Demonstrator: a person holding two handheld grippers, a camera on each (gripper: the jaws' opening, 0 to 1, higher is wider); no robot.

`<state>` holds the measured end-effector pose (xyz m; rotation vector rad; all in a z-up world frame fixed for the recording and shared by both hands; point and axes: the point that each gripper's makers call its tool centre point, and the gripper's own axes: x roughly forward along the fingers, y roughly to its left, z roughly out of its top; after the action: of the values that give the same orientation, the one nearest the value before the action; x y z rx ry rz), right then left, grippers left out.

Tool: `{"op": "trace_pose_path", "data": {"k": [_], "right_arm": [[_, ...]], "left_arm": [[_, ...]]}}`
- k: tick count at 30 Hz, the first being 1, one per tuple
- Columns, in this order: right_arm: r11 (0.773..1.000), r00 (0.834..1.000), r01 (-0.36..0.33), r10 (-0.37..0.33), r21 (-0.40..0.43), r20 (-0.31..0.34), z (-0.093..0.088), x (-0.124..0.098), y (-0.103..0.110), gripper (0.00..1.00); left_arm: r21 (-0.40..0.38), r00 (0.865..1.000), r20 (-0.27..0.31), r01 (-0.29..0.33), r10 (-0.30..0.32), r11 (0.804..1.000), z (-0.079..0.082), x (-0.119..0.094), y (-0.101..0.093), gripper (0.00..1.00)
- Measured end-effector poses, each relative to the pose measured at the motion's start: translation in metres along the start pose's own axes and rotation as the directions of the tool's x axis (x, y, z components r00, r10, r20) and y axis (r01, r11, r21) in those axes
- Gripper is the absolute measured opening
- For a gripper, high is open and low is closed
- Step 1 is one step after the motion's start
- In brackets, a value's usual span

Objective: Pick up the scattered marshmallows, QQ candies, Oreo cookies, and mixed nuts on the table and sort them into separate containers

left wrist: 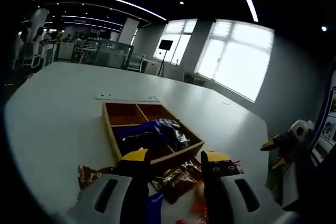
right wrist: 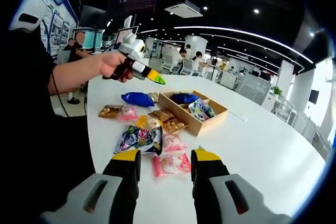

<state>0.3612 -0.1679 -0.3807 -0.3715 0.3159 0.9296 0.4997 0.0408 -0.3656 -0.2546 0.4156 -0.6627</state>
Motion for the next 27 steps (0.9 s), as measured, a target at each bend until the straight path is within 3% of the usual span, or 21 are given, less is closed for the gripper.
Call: {"op": "trace_pose_path", "data": {"k": [14,27], "right_arm": [[1.0,1.0,-0.009,0.009,0.01,0.008,-0.002,0.006,-0.004,0.34],[1.0,1.0,-0.007,0.007,0.007,0.007,-0.003,0.009,-0.007,0.34]], "left_arm": [[0.02,0.999,0.009,-0.041,0.041,0.999,-0.002,-0.031,0.02,0.43],[0.032,0.998,0.011,-0.055,0.054,0.998,-0.006,-0.05,0.023,0.43]]}}
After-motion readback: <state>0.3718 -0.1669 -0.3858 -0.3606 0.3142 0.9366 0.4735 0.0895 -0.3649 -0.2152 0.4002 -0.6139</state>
